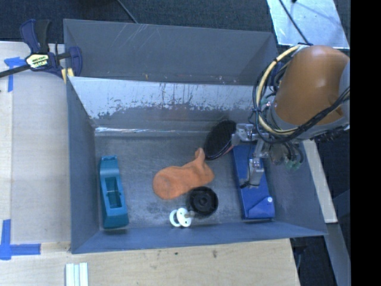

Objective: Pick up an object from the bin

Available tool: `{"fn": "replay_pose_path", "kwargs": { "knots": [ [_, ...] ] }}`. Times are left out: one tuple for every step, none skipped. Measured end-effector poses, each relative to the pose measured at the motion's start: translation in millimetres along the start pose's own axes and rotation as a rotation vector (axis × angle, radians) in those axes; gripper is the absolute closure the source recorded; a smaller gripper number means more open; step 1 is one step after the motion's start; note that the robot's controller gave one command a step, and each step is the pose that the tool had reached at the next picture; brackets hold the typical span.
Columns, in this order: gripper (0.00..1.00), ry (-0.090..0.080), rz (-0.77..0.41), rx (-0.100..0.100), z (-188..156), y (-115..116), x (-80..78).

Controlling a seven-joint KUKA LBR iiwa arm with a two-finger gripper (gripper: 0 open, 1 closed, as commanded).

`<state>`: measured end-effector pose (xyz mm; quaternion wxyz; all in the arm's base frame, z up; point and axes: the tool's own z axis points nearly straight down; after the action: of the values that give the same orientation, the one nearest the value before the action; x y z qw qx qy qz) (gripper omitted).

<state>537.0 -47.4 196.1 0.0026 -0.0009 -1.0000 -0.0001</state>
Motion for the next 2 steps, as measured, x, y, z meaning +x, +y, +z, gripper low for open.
{"fn": "replay_pose_path", "kwargs": {
  "knots": [
    [0.0, -0.009, -0.001, 0.001, -4.7, 0.1, -1.6],
    [0.0, -0.022, -0.028, 0.002, 35.5, 13.2, -47.1]
  ]
}}
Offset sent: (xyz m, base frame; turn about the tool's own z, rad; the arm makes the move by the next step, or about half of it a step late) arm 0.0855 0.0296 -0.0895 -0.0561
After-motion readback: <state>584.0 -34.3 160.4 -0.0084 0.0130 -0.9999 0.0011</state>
